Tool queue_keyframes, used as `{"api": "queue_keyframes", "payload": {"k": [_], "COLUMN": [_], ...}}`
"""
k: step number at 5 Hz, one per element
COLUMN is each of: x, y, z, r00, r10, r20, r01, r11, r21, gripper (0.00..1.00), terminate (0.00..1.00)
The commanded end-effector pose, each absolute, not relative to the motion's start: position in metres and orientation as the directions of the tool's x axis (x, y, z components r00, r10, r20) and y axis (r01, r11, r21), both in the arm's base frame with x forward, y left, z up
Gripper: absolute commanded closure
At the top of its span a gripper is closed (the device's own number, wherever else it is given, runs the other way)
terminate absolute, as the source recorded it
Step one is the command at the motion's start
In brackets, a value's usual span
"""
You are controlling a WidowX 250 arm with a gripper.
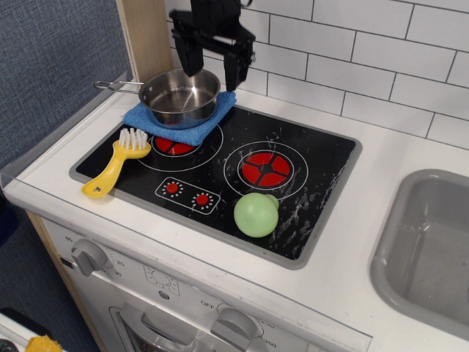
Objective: Put the pot on the blue cloth.
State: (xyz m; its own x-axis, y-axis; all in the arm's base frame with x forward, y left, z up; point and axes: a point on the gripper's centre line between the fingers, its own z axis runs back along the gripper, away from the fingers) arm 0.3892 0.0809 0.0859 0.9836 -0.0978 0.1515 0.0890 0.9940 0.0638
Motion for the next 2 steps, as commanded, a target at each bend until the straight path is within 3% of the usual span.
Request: {"api": "queue_keyframes", "payload": {"k": [1, 2], "x": [0.380, 0.380], "y": [0.074, 0.061], "z": [0.132, 0.126], "r00": [0.967, 0.966], "r10": [-0.125, -0.166], "r20": [0.221, 0.197], "r01": [0.108, 0.153], "r11": [0.990, 0.985], "r21": [0.089, 0.080], "gripper": [0.00, 0.00], "terminate": [0.00, 0.00]}}
